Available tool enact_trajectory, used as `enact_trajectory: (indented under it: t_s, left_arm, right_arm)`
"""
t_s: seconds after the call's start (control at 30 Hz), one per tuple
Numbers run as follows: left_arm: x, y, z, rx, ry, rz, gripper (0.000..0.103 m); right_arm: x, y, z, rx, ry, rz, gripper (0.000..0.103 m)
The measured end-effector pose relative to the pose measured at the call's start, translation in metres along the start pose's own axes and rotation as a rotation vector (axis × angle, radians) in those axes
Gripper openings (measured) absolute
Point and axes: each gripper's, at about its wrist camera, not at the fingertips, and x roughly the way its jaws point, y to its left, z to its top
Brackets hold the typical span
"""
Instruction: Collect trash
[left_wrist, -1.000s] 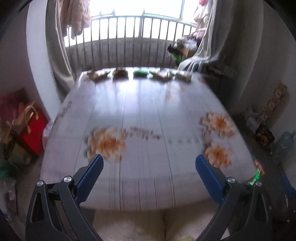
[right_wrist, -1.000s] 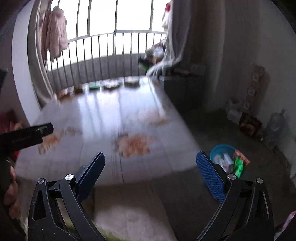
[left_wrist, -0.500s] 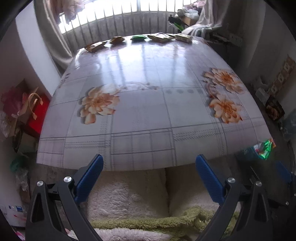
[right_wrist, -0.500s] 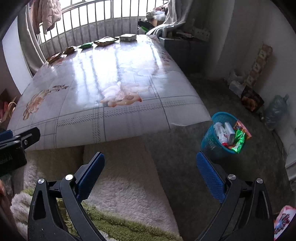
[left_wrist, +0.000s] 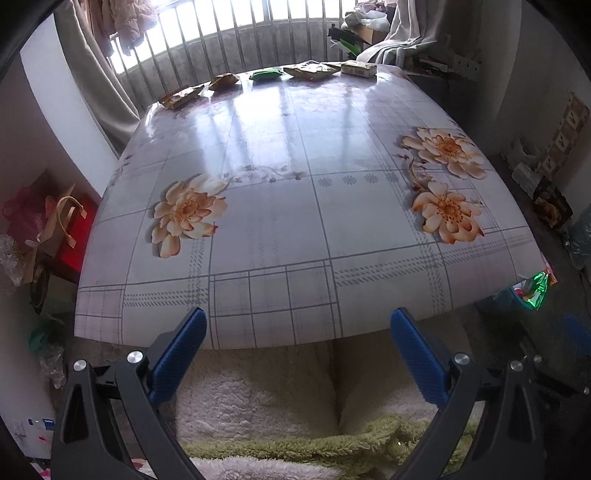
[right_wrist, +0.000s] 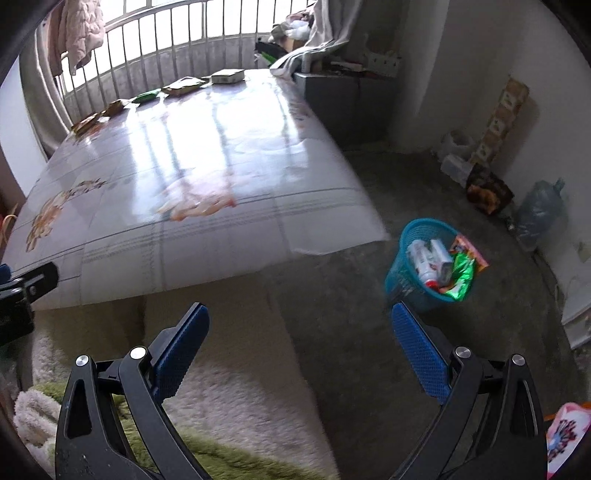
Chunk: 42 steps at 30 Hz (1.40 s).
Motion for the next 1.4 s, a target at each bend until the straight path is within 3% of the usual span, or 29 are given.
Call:
enact_trajectory:
  t_s: [0.4,1.4]
  left_arm:
    - [-0.001,0.005,0.003,-0.020,-0.005,0.004,0.098]
    - [-0.002,0.006,0.002,-0.021,-0.009,0.003,0.098]
  right_arm:
    - [-0.004,-0.014,0.007,-0.004,-0.025,-0.046,0.095]
    - [-0.006,-0.013,0.009,-0.018,-0.031,-0.047,0.095]
